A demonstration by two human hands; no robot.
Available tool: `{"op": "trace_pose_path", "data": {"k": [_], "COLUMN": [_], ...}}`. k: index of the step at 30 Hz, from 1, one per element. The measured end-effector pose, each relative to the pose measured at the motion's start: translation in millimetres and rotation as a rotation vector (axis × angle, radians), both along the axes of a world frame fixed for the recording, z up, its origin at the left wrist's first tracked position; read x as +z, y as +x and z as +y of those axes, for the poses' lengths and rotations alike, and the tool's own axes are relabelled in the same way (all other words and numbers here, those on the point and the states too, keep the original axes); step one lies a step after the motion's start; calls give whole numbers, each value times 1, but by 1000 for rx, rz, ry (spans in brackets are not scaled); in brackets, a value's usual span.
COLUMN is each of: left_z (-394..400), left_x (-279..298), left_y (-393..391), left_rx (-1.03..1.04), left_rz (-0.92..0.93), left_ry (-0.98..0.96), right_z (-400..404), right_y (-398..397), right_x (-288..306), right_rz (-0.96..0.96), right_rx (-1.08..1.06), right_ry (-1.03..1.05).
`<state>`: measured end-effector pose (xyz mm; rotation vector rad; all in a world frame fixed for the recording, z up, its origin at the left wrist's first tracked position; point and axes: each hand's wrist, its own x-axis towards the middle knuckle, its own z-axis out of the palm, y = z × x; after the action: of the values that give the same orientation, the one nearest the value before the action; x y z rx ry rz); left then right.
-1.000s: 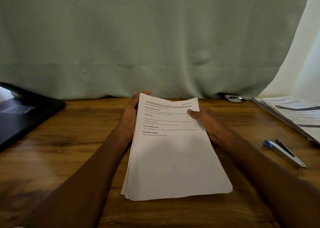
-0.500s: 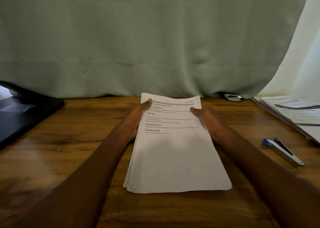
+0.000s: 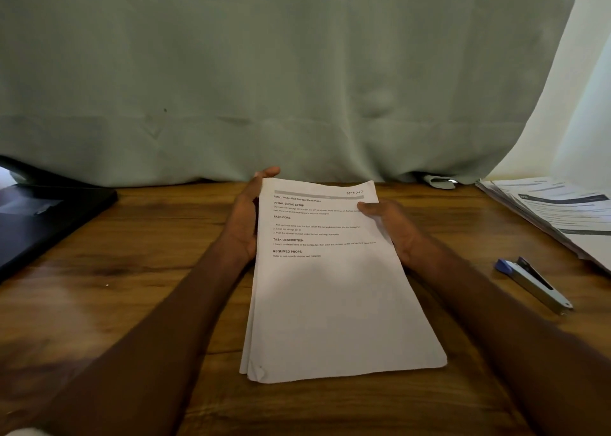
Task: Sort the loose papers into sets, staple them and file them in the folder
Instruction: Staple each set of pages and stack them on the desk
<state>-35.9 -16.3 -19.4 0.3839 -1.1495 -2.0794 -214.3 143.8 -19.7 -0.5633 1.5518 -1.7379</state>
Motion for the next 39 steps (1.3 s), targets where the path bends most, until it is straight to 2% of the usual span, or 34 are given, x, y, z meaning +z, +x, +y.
{"op": "trace_pose_path", "data": {"k": [2,8,14,17,19,23,27,31,33,34,36,37,39], "left_z": [2,-3,4,5,5,3,9,17,25,28,34,35,38], "left_x": [1,-5,-5,-7,-7,-9,-16,-19,-22,-22,-23,-23,-24], "left_y": [-1,-6,-4,-8,-9,-11,-16,-22,-26,-27,-29,-30,-30], "left_rx": [-36,-3,-247,-230,-221,-172,-82,-50,-68,-70,-68,-75,-86], "left_rz": [-11,-1,-253,-360,-399,-467,-471,-491,-497,-505,-515,-511,-498], "left_ry": [107,46,-129,-232,-232,-273,-352,-390,-420,-436,-467,-467,-462], "right_z": [0,-4,-2,0,2,8,26,90,129,146,174,183,191], "right_y": [-1,0,-4,-5,-5,2,12,0,-17,-24,-34,-36,-39], "right_x": [0,1,-1,-3,-3,-3,-4,14,15,13,7,4,-1], "right_rz": [9,59,49,49,80,233,471,1164,1384,1408,1292,1208,1148], "right_rx": [-7,-54,-184,-233,-264,-333,-320,-629,-732,-710,-554,-461,-373], "right_ry": [10,54,-23,-37,-46,-41,42,240,481,683,1082,1184,1174]}}
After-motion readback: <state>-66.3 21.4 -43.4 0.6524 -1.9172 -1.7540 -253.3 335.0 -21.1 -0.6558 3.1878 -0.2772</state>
